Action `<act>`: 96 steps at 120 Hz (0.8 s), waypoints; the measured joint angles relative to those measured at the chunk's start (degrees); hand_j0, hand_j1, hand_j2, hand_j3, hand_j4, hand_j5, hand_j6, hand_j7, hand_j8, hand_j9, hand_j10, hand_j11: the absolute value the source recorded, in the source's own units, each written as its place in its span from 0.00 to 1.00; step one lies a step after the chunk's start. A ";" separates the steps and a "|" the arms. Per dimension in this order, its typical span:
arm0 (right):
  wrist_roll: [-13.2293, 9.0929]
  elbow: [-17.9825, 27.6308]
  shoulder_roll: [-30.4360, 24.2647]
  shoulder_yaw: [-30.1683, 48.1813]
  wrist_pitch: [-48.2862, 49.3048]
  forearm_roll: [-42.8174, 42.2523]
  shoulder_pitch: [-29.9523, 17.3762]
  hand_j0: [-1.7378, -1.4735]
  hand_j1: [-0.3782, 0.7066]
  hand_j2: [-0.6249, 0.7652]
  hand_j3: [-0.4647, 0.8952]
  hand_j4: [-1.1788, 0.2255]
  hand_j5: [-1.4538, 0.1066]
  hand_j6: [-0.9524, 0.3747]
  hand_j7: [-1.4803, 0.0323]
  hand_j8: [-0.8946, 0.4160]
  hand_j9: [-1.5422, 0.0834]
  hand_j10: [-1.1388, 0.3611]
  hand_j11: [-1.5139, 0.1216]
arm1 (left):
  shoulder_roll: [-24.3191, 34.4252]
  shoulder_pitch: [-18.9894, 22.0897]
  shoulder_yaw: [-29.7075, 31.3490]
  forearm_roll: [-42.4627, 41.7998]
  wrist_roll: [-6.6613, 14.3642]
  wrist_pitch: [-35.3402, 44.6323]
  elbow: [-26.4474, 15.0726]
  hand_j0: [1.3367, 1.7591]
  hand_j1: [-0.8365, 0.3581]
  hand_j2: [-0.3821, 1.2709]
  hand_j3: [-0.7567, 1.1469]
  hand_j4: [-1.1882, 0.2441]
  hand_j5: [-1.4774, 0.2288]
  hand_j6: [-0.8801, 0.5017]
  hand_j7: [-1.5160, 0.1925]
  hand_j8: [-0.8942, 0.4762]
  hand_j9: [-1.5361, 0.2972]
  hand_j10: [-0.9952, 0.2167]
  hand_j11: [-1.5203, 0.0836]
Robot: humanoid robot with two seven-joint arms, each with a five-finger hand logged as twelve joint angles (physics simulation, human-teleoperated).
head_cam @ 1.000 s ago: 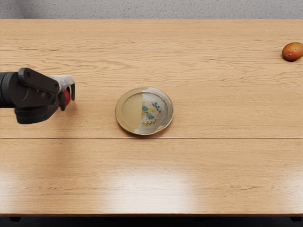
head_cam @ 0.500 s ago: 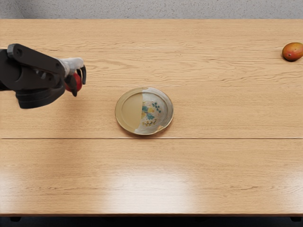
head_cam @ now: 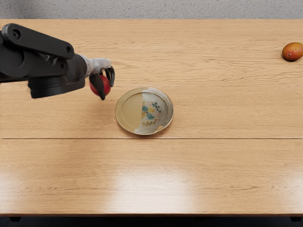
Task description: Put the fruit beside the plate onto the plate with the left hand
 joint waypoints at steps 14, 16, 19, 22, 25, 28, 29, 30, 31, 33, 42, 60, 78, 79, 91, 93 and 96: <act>0.00 0.00 0.00 0.00 0.00 -0.01 0.00 0.30 0.07 0.44 0.34 0.81 0.90 0.69 0.95 0.66 0.92 0.74 0.90 | -0.25 -0.97 -2.05 -0.61 0.07 -1.01 -0.46 0.72 0.33 0.51 0.40 0.32 0.02 0.53 0.13 0.57 0.18 0.55 0.21; 0.00 0.00 0.00 0.00 0.00 -0.01 0.00 0.30 0.07 0.44 0.34 0.81 0.90 0.69 0.95 0.66 0.92 0.74 0.90 | -0.26 -1.02 -2.29 -0.73 0.07 -1.08 -0.50 0.72 0.33 0.50 0.40 0.32 0.03 0.52 0.13 0.57 0.18 0.55 0.21; 0.00 0.00 0.00 0.00 0.00 -0.01 0.00 0.30 0.07 0.44 0.34 0.81 0.90 0.69 0.95 0.66 0.92 0.74 0.90 | -0.38 -1.05 -2.71 -0.88 0.07 -1.30 -0.54 0.72 0.33 0.50 0.40 0.32 0.03 0.52 0.13 0.57 0.18 0.55 0.21; 0.00 0.00 0.00 0.00 0.00 -0.01 0.00 0.30 0.07 0.44 0.34 0.81 0.90 0.69 0.95 0.66 0.92 0.74 0.90 | -0.56 -1.12 -3.15 -1.07 0.07 -1.60 -0.57 0.72 0.33 0.50 0.40 0.32 0.03 0.52 0.13 0.57 0.18 0.55 0.21; 0.00 0.00 0.00 0.00 0.00 -0.01 0.00 0.30 0.07 0.44 0.34 0.81 0.90 0.69 0.95 0.66 0.92 0.74 0.90 | -0.76 -1.17 -3.54 -1.22 0.08 -1.84 -0.59 0.73 0.33 0.50 0.40 0.32 0.03 0.52 0.13 0.57 0.18 0.55 0.21; 0.00 0.00 0.00 0.01 0.00 -0.01 0.00 0.30 0.07 0.44 0.34 0.81 0.90 0.69 0.95 0.66 0.92 0.74 0.90 | -1.04 -1.22 -3.93 -1.33 0.07 -2.03 -0.60 0.73 0.33 0.50 0.40 0.32 0.03 0.52 0.13 0.57 0.18 0.54 0.21; 0.00 0.00 0.00 0.00 0.00 -0.01 0.00 0.30 0.07 0.44 0.34 0.81 0.90 0.69 0.95 0.66 0.92 0.74 0.90 | -1.13 -1.22 -4.06 -1.36 0.07 -2.09 -0.61 0.73 0.33 0.50 0.40 0.32 0.03 0.53 0.13 0.57 0.18 0.54 0.21; 0.00 0.00 0.00 0.00 0.00 0.00 0.00 0.30 0.07 0.44 0.34 0.81 0.90 0.69 0.95 0.66 0.92 0.74 0.90 | -1.17 -1.22 -4.20 -1.40 0.07 -2.14 -0.61 0.73 0.34 0.50 0.40 0.32 0.03 0.53 0.13 0.57 0.18 0.53 0.21; 0.00 0.00 0.00 0.01 0.00 -0.01 0.00 0.30 0.07 0.44 0.34 0.81 0.90 0.69 0.95 0.66 0.92 0.74 0.90 | -1.24 -1.22 -4.33 -1.43 0.07 -2.19 -0.62 0.73 0.34 0.51 0.40 0.32 0.03 0.53 0.13 0.57 0.18 0.53 0.21; 0.00 0.00 0.00 0.01 0.00 -0.01 0.00 0.30 0.07 0.44 0.34 0.81 0.90 0.69 0.95 0.66 0.92 0.74 0.90 | -1.70 -1.22 -4.57 -1.47 0.08 -2.25 -0.61 0.73 0.34 0.51 0.40 0.31 0.03 0.52 0.14 0.56 0.18 0.53 0.21; 0.00 0.00 0.00 0.01 0.00 0.00 0.00 0.30 0.07 0.44 0.34 0.81 0.90 0.69 0.95 0.66 0.92 0.74 0.90 | -3.62 -1.21 -5.65 -1.67 0.05 -2.49 -0.50 0.73 0.34 0.51 0.40 0.32 0.03 0.52 0.14 0.56 0.19 0.53 0.21; 0.00 0.00 0.00 0.01 0.00 -0.01 0.00 0.30 0.07 0.44 0.34 0.81 0.90 0.69 0.95 0.66 0.92 0.74 0.90 | -7.22 -0.93 -6.91 -1.98 0.02 -2.50 0.20 0.73 0.34 0.50 0.40 0.31 0.03 0.52 0.14 0.55 0.19 0.53 0.21; 0.00 0.00 0.00 0.01 0.00 -0.02 0.00 0.30 0.07 0.44 0.34 0.81 0.90 0.69 0.95 0.66 0.92 0.74 0.90 | -9.80 -0.12 -7.21 -1.95 0.05 -2.04 1.35 0.73 0.34 0.51 0.40 0.31 0.04 0.50 0.14 0.55 0.19 0.54 0.20; 0.00 0.00 0.00 0.01 0.00 -0.02 0.00 0.30 0.07 0.44 0.34 0.81 0.90 0.69 0.95 0.66 0.92 0.74 0.90 | -9.94 0.01 -7.21 -1.91 0.06 -1.99 1.41 0.73 0.34 0.51 0.40 0.31 0.04 0.50 0.14 0.55 0.19 0.54 0.20; 0.00 0.00 0.00 0.01 0.00 -0.02 0.00 0.30 0.07 0.44 0.34 0.81 0.90 0.69 0.95 0.66 0.92 0.74 0.90 | -11.78 1.41 -7.26 -1.89 0.10 -1.78 2.55 0.72 0.34 0.51 0.40 0.31 0.04 0.50 0.14 0.55 0.19 0.54 0.20; 0.00 0.00 0.00 0.01 0.00 -0.02 0.00 0.30 0.07 0.44 0.34 0.81 0.90 0.69 0.95 0.66 0.92 0.74 0.90 | -11.88 1.47 -7.26 -1.90 0.10 -1.77 2.77 0.72 0.34 0.51 0.40 0.31 0.04 0.51 0.14 0.55 0.19 0.54 0.20; 0.00 0.00 0.00 0.01 0.00 -0.02 0.00 0.30 0.07 0.44 0.34 0.81 0.90 0.69 0.95 0.66 0.92 0.74 0.90 | -12.00 1.69 -7.25 -1.86 0.11 -1.73 3.06 0.72 0.34 0.51 0.40 0.31 0.05 0.51 0.14 0.55 0.19 0.54 0.20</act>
